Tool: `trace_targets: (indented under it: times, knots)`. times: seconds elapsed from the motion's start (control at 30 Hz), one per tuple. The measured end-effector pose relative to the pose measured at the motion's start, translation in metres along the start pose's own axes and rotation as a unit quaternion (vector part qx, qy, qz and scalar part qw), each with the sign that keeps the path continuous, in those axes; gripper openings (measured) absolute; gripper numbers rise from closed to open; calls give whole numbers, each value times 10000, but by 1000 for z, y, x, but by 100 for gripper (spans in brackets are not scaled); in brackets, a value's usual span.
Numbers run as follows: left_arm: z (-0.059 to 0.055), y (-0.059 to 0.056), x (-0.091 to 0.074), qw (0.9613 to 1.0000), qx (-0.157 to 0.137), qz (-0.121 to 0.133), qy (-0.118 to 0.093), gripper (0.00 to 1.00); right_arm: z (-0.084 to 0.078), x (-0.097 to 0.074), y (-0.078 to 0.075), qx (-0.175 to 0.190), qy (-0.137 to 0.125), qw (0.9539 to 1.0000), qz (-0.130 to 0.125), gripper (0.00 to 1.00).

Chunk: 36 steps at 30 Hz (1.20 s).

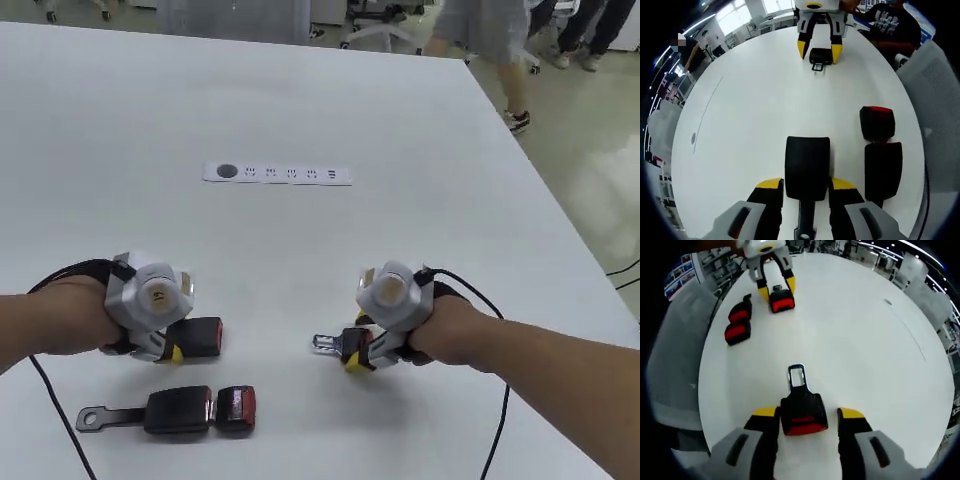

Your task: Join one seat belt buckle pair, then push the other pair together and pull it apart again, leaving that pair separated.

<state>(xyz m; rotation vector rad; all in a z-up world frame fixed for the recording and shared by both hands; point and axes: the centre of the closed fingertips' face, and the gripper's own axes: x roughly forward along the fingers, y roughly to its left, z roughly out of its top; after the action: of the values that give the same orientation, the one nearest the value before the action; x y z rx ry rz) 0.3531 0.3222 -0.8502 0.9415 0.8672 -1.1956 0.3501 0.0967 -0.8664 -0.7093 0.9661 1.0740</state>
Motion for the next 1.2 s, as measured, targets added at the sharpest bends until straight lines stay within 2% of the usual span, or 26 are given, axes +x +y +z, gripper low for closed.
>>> trace_targets:
  times: [0.07,0.1,0.2,0.23,0.27,0.3,0.33,0.37,0.43,0.6,0.67,0.73,0.77,0.83,0.93,1.0,1.07,1.2]
  knots:
    - [1,-1,-1,9999,-102,47,-68,49,-2,-3,0,-29,41,9999,-125,55]
    - [4,-2,-4,9997,-140,60,-215,51,-1,-6,2,46,-24,9998,-185,57]
    - [5,-7,-15,9995,-158,117,-243,52,11,-17,0,174,-367,9983,-410,63]
    - [6,-4,-23,9991,-114,285,-308,54,17,-23,-1,281,-535,9967,-549,65]
    - [7,-3,-26,9987,-148,340,-353,55,21,-27,-1,333,-641,9956,-594,66]
    - [9,-1,-31,9977,-289,426,-451,57,25,-32,0,378,-790,9940,-649,68]
    - [11,-3,-38,9954,-562,503,-596,60,25,-34,1,384,-838,9934,-677,69]
    - [12,-4,-45,9942,-603,564,-693,61,25,-36,1,391,-857,9928,-734,70]
    - [9,-12,-54,9935,-634,611,-727,62,27,-41,4,417,-941,9913,-820,71]
    - [7,-32,-72,9901,-710,728,-964,65,33,-55,20,444,-1243,9867,-945,72]
    - [5,-40,-80,9873,-837,805,-1086,65,37,-63,29,556,-1444,9833,-956,72]
    - [0,-47,-87,9851,-929,872,-1153,67,36,-67,38,548,-1509,9823,-964,73]
    - [-7,-48,-87,9840,-993,890,-1184,67,35,-69,42,545,-1528,9821,-960,74]
    - [-10,-54,-92,9817,-1100,934,-1247,69,34,-73,57,510,-1592,9815,-935,75]
    - [-13,-61,-101,9750,-1369,1036,-1410,72,31,-77,74,506,-1627,9814,-888,78]
    - [-15,-67,-106,9692,-1616,1082,-1511,75,26,-78,84,496,-1622,9816,-873,78]
    - [-17,-75,-109,9673,-1688,1088,-1550,75,21,-78,91,469,-1563,9828,-864,79]
    - [-25,-86,-112,9628,-1883,1117,-1585,77,15,-83,101,514,-1583,9821,-887,79]
